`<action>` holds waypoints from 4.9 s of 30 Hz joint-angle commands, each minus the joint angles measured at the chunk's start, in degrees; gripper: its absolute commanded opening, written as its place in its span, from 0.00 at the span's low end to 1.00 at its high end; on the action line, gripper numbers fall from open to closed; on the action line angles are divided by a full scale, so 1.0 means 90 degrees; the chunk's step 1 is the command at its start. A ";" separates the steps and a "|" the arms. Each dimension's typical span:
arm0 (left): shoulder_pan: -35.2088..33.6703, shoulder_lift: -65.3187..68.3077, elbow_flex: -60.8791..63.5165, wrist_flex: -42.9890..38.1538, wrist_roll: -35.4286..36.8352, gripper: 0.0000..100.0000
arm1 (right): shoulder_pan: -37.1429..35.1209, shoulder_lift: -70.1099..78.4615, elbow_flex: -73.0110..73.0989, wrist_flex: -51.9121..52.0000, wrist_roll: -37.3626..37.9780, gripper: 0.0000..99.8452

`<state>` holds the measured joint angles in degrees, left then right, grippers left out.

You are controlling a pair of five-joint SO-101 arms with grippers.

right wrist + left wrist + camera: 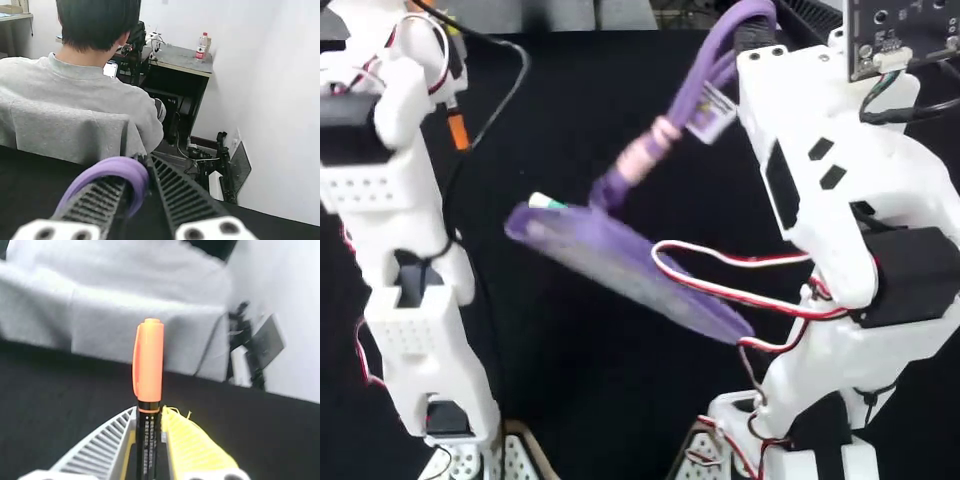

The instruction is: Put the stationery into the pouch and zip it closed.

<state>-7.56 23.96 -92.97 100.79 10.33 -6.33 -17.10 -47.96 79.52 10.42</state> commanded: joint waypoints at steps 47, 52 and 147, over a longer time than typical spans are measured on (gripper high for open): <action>-0.0728 -0.4571 0.1265 0.0010 0.2276 0.03 | 0.0498 0.0190 0.0034 -0.3946 -0.0059 0.01; -0.0728 -0.4571 0.1411 0.0010 0.2286 0.03 | 0.0264 0.0210 0.0161 -0.3751 -0.0059 0.01; 0.3707 -1.0168 1.5126 -1.0325 0.2012 0.03 | -0.0684 -0.2955 0.0864 0.0567 0.0586 0.01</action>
<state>25.41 -66.42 46.55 9.01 28.88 -13.27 -43.47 -40.31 85.93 15.16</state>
